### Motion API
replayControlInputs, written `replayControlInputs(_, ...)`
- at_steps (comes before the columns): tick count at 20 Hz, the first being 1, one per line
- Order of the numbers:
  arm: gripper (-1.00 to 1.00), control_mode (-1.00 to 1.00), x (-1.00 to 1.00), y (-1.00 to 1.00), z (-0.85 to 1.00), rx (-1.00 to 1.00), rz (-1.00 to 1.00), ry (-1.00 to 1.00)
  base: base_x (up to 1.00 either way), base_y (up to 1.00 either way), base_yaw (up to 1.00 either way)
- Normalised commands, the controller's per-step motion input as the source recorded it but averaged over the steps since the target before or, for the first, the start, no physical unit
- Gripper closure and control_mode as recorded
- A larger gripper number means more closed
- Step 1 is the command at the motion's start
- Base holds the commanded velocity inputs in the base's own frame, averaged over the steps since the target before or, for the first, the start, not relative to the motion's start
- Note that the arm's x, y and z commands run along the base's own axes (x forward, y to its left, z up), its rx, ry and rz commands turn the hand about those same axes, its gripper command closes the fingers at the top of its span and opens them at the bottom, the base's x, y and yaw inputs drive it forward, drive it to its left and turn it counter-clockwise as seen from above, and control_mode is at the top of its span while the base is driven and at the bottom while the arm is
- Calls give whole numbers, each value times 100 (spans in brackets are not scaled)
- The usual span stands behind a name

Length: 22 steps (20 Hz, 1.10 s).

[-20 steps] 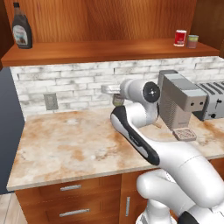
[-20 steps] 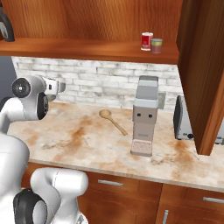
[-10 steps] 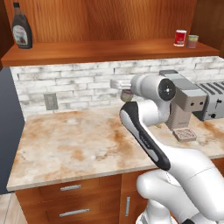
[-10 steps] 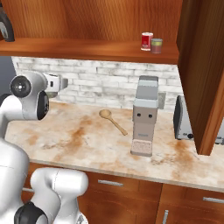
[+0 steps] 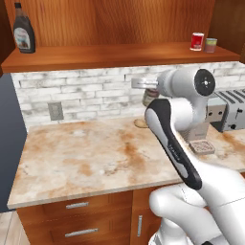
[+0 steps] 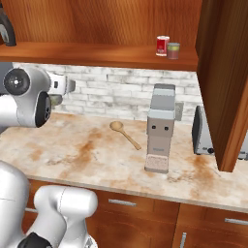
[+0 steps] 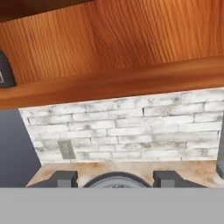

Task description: Pick the cans from the counter and place them in their designated side in the cabinet.

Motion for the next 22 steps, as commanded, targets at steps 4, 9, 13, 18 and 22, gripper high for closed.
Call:
replayControlInputs(4, 100, -100, -47, -32, 19, 0, 0, -1, 0, 0, 0)
replayControlInputs(9, 100, -100, -41, -25, 16, -1, 0, -1, 0, 0, 0)
replayControlInputs(13, 100, -100, -33, -21, 21, -2, 0, -1, 0, 0, 0)
replayControlInputs(18, 100, -100, -21, -26, 28, -4, 0, -1, 0, 0, 0)
replayControlInputs(22, 100, -100, -16, -29, 27, -5, 0, -1, 0, 0, 0)
